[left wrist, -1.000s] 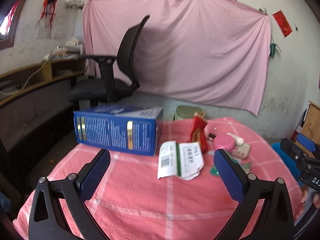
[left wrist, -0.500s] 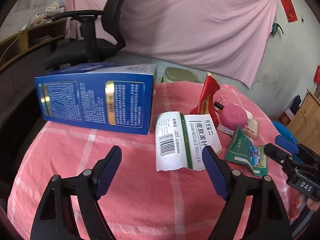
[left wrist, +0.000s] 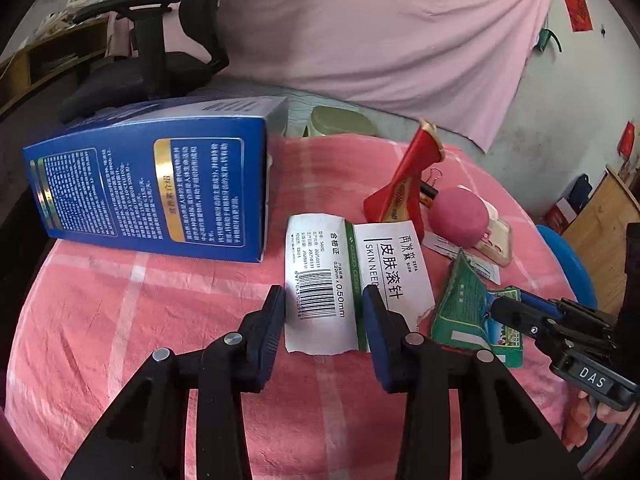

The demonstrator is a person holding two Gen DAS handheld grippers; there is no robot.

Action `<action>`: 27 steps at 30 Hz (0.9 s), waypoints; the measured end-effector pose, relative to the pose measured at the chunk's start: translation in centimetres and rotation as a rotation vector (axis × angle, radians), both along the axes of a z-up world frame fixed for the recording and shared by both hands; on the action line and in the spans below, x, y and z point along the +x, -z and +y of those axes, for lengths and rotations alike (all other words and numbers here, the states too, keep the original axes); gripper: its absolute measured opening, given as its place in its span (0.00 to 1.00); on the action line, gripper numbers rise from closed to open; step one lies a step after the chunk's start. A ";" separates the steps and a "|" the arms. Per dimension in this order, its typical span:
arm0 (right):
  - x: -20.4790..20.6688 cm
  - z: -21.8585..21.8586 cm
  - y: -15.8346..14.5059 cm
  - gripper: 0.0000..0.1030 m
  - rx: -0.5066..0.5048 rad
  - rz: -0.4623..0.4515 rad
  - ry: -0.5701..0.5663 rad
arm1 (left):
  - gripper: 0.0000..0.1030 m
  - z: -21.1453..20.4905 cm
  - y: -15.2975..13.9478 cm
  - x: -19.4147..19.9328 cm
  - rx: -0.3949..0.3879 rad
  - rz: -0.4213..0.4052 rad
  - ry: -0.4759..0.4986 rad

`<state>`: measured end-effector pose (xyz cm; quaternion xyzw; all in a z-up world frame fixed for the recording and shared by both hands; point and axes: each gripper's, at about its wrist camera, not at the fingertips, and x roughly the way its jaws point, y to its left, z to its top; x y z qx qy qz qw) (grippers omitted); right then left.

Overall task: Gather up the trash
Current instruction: 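Grasp the white medicine box with the left tool while the right tool grasps the green packet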

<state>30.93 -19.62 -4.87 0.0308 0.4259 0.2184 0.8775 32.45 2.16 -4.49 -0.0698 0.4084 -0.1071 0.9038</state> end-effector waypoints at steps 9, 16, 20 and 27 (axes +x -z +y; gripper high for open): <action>-1.4 0.7 -0.9 0.24 0.010 -0.047 -0.002 | 0.26 -0.5 -1.1 -2.0 0.006 -0.063 -0.053; -4.0 -0.6 -3.2 0.22 0.009 -0.198 0.024 | 0.23 -2.4 -2.6 -5.2 0.055 -0.171 -0.083; -5.9 -1.6 -5.3 0.22 -0.018 -0.326 0.064 | 0.23 -4.1 -4.0 -6.8 0.055 -0.242 -0.087; -9.3 -5.2 -9.4 0.22 -0.037 -0.595 0.199 | 0.23 -8.4 -8.1 -9.0 0.040 -0.433 -0.068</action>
